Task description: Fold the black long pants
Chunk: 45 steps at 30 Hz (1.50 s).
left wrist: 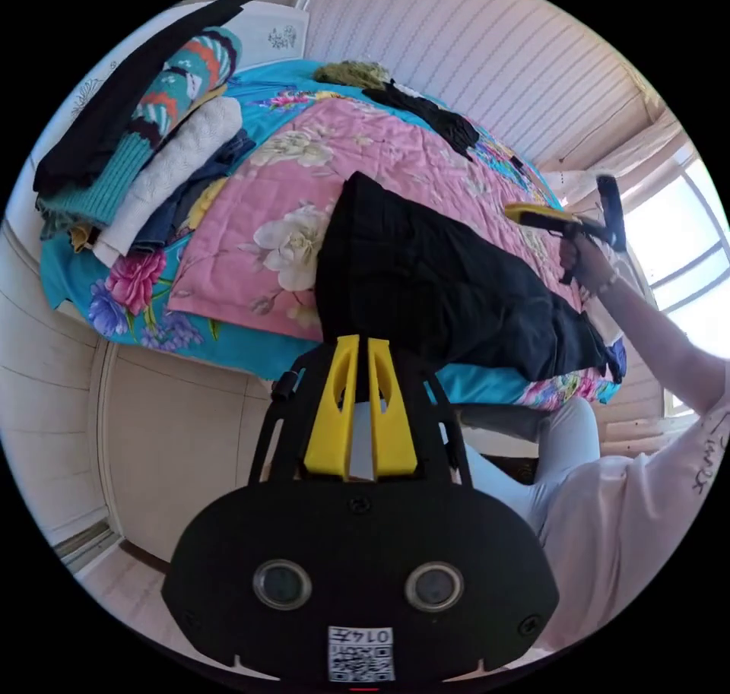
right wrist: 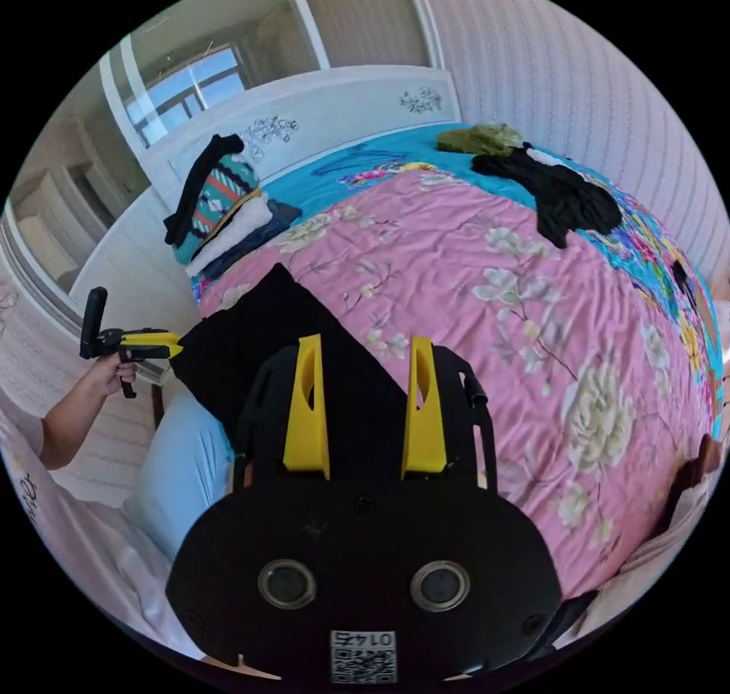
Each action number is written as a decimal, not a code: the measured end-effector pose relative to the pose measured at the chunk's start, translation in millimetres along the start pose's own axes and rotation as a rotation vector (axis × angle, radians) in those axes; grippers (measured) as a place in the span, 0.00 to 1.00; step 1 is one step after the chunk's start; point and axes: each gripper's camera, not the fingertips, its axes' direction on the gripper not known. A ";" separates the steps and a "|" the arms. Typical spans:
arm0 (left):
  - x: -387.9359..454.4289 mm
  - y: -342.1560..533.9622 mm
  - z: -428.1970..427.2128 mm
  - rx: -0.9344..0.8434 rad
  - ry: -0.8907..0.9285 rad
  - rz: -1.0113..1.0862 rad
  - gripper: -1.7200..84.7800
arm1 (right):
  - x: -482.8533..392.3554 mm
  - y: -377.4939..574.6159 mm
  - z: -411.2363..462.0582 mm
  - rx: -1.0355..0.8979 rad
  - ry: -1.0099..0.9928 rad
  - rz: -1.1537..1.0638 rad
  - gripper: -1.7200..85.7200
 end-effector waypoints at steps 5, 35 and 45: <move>-12.7 57.0 -0.3 -0.029 0.118 -0.075 0.01 | -48.1 -82.7 90.7 -0.181 0.113 -0.168 0.17; 149.2 14.0 -8.0 0.230 -0.045 0.223 0.01 | 43.5 88.1 -20.2 -0.060 -0.123 0.252 0.07; 367.9 -77.3 118.7 0.116 0.121 0.597 0.09 | 63.5 418.5 -136.1 0.024 0.186 0.890 0.09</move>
